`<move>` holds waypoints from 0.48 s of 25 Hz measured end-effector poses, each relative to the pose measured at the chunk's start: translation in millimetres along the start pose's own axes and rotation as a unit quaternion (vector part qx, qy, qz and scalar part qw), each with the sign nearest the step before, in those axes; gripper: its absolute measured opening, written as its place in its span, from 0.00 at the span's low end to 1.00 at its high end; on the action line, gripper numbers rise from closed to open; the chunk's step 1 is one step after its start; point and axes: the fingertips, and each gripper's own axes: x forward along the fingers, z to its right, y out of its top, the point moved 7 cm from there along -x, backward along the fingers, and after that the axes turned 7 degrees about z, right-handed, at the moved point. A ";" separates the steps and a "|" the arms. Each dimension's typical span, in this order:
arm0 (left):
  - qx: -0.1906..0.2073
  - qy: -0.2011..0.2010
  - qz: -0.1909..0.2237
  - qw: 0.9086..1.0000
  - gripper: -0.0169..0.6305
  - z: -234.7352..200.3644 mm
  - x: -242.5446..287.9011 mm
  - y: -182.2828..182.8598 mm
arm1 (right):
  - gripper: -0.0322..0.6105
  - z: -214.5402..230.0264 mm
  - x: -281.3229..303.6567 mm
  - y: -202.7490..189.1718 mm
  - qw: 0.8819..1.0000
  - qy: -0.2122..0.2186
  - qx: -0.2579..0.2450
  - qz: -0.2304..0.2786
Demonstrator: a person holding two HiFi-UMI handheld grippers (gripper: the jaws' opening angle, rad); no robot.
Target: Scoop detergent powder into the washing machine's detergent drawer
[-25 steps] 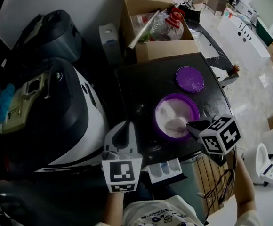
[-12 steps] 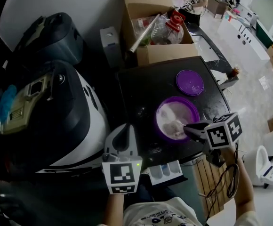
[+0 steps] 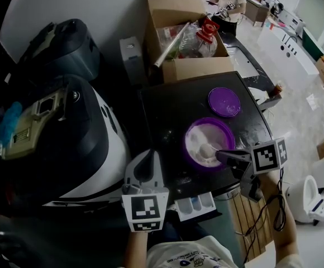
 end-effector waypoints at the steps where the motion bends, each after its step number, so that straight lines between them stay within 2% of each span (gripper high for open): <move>1: -0.001 0.000 0.001 1.000 0.03 0.0 -0.7 0.1 | 0.08 -0.9 0.0 -1.3 1.000 0.007 0.015 0.007; 6: -0.003 -0.001 0.004 1.000 0.03 0.2 -3.9 2.2 | 0.08 -6.9 -2.0 -8.2 0.995 0.021 0.091 0.045; 12: 0.000 -0.003 0.008 1.000 0.03 -2.7 -7.8 2.7 | 0.08 -10.6 -4.8 -11.9 0.988 0.035 0.117 0.095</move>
